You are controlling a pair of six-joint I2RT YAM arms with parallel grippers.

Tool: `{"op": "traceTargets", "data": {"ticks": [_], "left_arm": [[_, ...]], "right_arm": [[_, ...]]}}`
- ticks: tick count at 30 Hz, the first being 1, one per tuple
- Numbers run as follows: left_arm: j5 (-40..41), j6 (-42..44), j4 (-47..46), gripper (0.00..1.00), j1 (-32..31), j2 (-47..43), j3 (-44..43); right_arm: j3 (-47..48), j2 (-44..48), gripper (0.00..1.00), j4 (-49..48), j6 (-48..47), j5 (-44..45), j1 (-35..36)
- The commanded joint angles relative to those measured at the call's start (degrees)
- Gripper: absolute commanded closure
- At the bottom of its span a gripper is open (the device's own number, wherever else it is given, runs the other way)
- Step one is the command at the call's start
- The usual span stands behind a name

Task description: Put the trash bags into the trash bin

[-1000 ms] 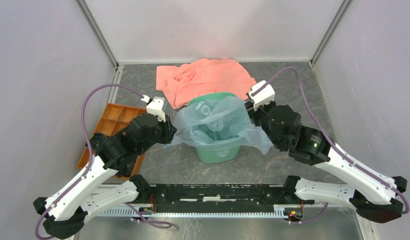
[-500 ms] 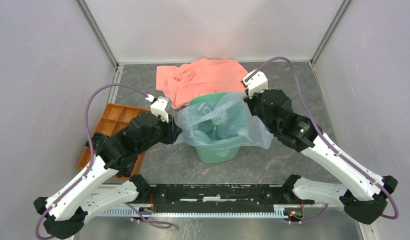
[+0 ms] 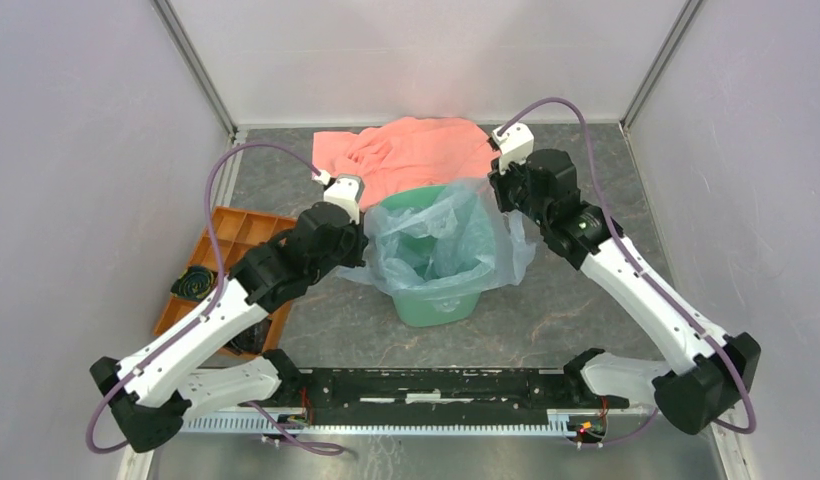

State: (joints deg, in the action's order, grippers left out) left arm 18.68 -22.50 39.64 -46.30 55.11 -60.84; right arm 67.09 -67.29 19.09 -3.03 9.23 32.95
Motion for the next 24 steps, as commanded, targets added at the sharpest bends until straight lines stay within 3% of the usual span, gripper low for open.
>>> {"op": "traceTargets", "data": {"ticks": [1, 10, 17, 21, 24], "left_arm": [[5.1, 1.2, -2.4, 0.98, 1.1, 2.7, -4.2], [-1.9, 0.7, -7.0, 0.98, 10.9, 5.4, -4.3], [-23.7, -4.7, -18.1, 0.98, 24.4, 8.1, 4.3], [-29.7, -7.2, -21.6, 0.98, 26.2, 10.8, 6.5], [-30.4, -5.8, -21.1, 0.98, 26.5, 11.7, 3.2]], "right_arm": [[-1.9, -3.2, 1.00, -5.9, 2.9, -13.5, -6.8], [-3.0, -5.8, 0.92, -10.1, 5.9, -24.4, -9.7], [-1.3, -10.4, 1.00, -11.2, 7.3, -24.8, -10.1], [-3.8, -11.5, 0.99, -13.2, 7.8, -25.5, -10.7], [-7.2, -11.7, 1.00, -14.2, 7.1, -26.6, -11.3]]}}
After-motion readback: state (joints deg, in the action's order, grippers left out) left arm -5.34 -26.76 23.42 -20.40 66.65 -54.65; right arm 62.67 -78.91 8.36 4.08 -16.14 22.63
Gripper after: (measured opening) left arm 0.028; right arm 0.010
